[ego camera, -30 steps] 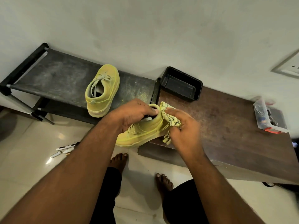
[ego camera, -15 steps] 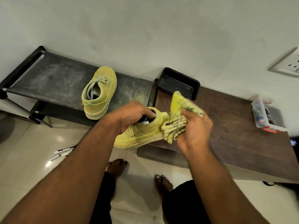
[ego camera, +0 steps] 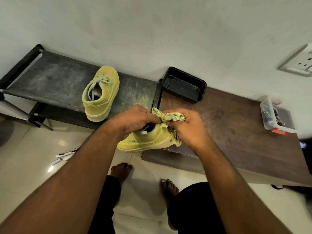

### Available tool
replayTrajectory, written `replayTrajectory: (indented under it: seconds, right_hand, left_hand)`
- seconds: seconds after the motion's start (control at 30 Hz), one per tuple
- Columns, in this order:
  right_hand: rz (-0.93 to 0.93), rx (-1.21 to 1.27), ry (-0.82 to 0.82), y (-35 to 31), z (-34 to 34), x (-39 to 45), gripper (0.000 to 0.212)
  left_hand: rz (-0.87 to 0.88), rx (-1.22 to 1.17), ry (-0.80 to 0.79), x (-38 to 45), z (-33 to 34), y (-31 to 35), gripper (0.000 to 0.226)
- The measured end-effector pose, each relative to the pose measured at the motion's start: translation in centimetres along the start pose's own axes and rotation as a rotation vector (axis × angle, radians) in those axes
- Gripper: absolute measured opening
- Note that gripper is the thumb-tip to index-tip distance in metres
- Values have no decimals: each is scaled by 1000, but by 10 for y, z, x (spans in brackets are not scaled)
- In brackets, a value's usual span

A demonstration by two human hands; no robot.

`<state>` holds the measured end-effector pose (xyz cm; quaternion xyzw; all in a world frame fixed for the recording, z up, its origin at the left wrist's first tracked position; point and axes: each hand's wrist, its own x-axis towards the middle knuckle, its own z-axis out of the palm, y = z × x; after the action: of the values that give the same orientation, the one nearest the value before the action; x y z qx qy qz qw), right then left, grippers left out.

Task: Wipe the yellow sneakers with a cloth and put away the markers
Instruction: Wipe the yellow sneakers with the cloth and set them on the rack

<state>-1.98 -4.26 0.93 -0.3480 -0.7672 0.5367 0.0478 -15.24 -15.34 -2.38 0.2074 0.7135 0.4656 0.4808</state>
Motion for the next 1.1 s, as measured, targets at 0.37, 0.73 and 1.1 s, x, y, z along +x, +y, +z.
replayTrajectory:
  seconds: [0.37,0.73,1.1]
  right_hand:
    - [-1,-143,71,9,4,15,35]
    - [34,-288,332,2,-23,-34,20]
    - [-258,-777,-226,10,10,-97,49]
  left_hand:
    - [5,97,32,-1,-1,-1,48]
    - [-143,70,228,-13,9,1,27]
    - [-169,85,164,-56,-4,-4,17]
